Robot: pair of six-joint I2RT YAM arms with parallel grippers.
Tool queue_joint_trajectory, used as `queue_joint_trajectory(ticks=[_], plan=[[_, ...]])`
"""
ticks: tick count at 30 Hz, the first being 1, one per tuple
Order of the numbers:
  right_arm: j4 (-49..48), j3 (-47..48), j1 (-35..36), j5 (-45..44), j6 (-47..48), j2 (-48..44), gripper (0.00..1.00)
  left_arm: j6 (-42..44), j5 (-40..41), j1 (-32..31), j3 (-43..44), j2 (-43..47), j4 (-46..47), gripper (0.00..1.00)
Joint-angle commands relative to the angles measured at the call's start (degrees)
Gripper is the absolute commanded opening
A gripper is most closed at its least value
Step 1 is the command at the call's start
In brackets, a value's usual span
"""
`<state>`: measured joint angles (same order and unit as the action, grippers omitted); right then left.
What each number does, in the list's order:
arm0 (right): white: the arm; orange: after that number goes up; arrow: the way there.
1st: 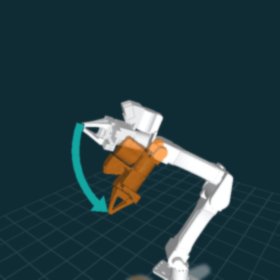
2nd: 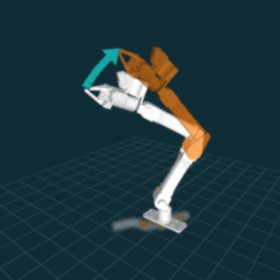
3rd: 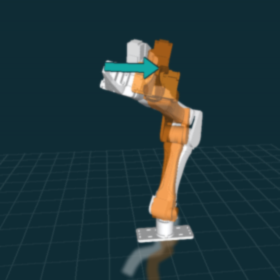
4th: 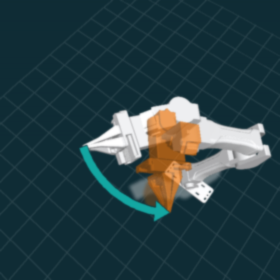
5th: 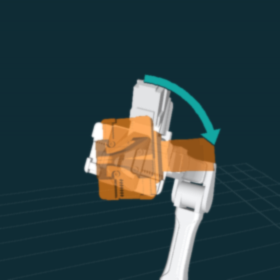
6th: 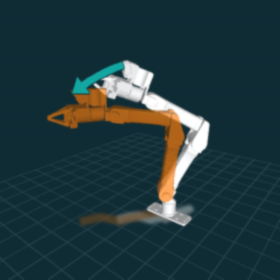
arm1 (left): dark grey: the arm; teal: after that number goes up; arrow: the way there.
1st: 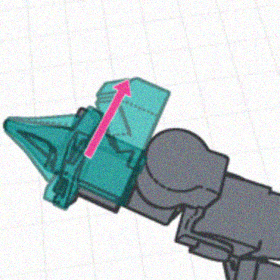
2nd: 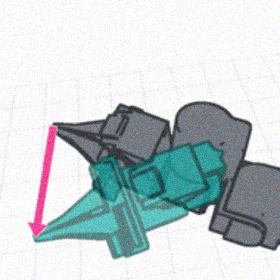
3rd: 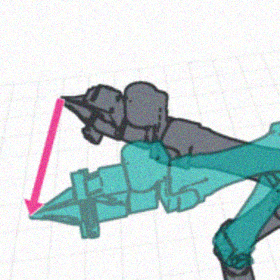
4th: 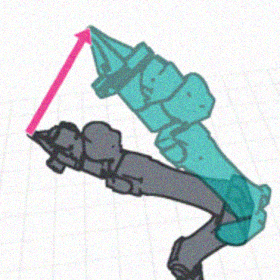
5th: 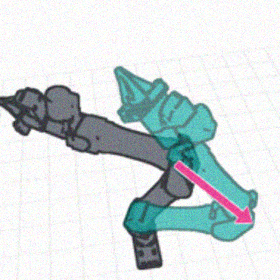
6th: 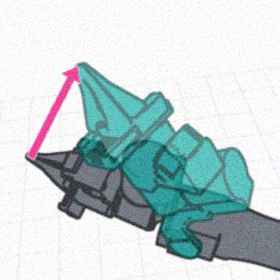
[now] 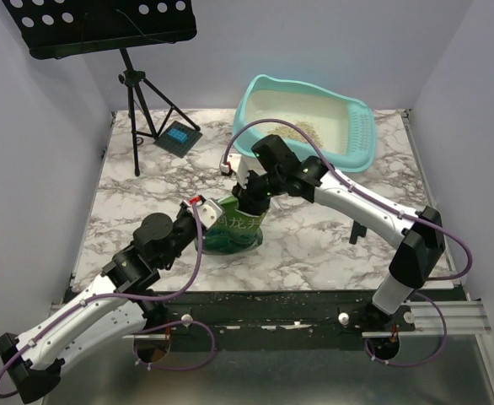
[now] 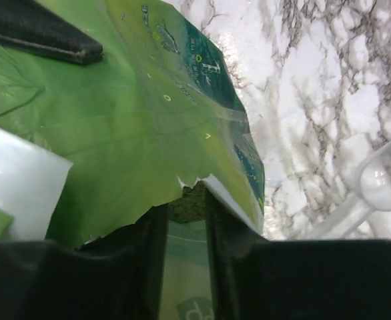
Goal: Fill the litter box with clean litter
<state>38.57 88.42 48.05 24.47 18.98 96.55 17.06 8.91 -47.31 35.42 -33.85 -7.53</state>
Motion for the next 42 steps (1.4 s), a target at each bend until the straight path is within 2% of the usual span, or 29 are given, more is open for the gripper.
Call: queue_joint_trajectory(ticks=[1, 3, 5, 8, 13, 19, 26, 28, 33, 36, 42], plan=[[-0.7, 2.0, 0.4, -0.1, 1.1, 1.5, 0.47, -1.2, 1.3, 0.2, -0.7, 2.3, 4.7, 0.0], [-0.2, 2.1, 0.4, -0.1, 1.4, 1.5, 0.68, -1.2, 0.6, 0.1, -1.1, 2.9, 4.8, 0.0], [1.1, 2.4, 0.4, 0.5, 1.8, 1.3, 0.78, -1.2, 0.2, 0.2, -1.5, 3.1, 4.9, 0.0], [2.5, 2.5, 0.4, 2.0, 2.7, 0.6, 0.79, -1.2, 0.0, 0.2, -1.8, 3.1, 4.8, 0.0], [2.7, 2.5, 0.5, -1.5, 2.1, -0.7, 0.78, -1.2, 0.3, 0.2, -1.8, 3.5, 4.5, 0.0], [-1.4, 1.6, 0.4, -13.9, -2.0, -9.0, 0.78, -1.2, 0.4, 0.1, -2.4, 4.0, 4.8, 0.0], [-2.6, -0.2, -0.4, -33.8, -11.5, -17.0, 0.87, -1.1, 0.9, 0.2, -2.7, 3.3, 5.2, 0.0], [-2.5, -1.8, -2.5, -36.2, -14.2, -18.3, 0.87, -1.2, 0.6, 0.2, -2.6, 3.3, 5.2, 0.0], [-7.1, -11.5, -10.8, -32.2, -21.9, -22.5, 0.86, -1.3, 0.5, 0.2, -2.9, 3.8, 5.7, 0.02], [-11.7, -17.7, -13.2, -31.3, -24.8, -22.2, 0.84, -1.6, 0.5, 0.2, -3.0, 3.9, 5.7, 0.04], [-17.4, -23.1, -13.5, -25.6, -28.6, -14.0, 0.83, -1.8, -0.4, 0.2, -3.2, 5.5, 5.5, 0.19]])
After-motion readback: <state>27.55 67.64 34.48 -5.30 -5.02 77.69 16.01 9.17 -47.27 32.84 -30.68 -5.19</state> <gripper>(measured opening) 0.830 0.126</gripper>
